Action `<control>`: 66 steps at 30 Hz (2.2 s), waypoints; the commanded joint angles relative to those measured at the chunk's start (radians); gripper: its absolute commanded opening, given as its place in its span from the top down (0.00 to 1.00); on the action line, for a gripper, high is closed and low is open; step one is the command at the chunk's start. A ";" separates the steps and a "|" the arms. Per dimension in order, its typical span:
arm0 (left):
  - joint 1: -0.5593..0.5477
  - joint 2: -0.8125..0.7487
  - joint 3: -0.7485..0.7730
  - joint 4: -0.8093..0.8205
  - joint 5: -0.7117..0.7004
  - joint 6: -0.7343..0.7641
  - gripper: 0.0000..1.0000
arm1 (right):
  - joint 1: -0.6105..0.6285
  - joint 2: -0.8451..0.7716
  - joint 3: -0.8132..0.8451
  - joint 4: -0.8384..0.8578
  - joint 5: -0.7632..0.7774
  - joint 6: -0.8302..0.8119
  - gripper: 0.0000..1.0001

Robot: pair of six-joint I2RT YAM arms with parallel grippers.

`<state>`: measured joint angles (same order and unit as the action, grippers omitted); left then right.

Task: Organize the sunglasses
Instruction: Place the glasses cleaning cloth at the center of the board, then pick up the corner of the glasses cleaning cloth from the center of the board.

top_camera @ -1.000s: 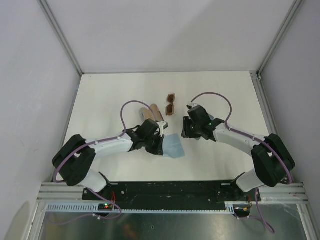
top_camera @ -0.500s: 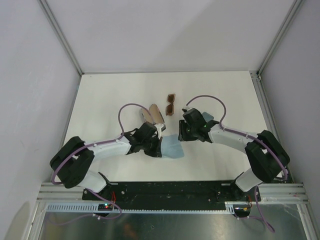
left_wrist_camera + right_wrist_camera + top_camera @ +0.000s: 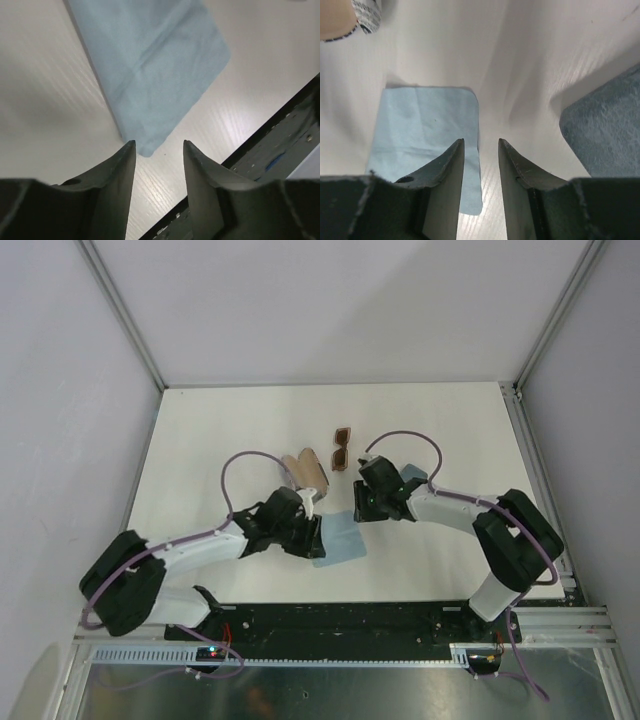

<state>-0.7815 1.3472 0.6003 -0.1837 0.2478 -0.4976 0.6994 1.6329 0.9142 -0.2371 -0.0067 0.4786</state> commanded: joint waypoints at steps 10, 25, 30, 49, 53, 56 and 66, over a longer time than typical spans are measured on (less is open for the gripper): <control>0.206 -0.127 0.035 0.035 -0.006 -0.039 0.53 | 0.021 0.161 0.176 0.015 0.075 -0.090 0.63; 0.212 -0.048 0.092 0.039 -0.024 -0.009 0.57 | 0.069 0.185 0.167 -0.047 0.110 -0.102 0.81; 0.211 -0.035 0.100 0.039 -0.015 -0.002 0.57 | 0.075 0.154 0.151 -0.051 0.119 -0.089 0.97; 0.184 0.180 0.289 0.068 -0.019 0.072 0.60 | -0.023 0.043 0.151 -0.088 0.106 -0.120 1.00; 0.173 0.224 0.350 0.071 -0.012 0.116 0.60 | -0.027 0.003 0.143 -0.104 0.090 -0.135 1.00; 0.166 0.264 0.404 0.075 0.008 0.160 0.60 | -0.022 -0.037 0.121 -0.096 0.061 -0.149 1.00; 0.166 0.466 0.605 0.073 0.132 0.139 0.55 | -0.023 -0.094 0.026 -0.027 0.004 -0.158 1.00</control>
<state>-0.6113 1.7546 1.1305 -0.1307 0.2901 -0.3809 0.6765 1.5848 0.9733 -0.3073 0.0296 0.3386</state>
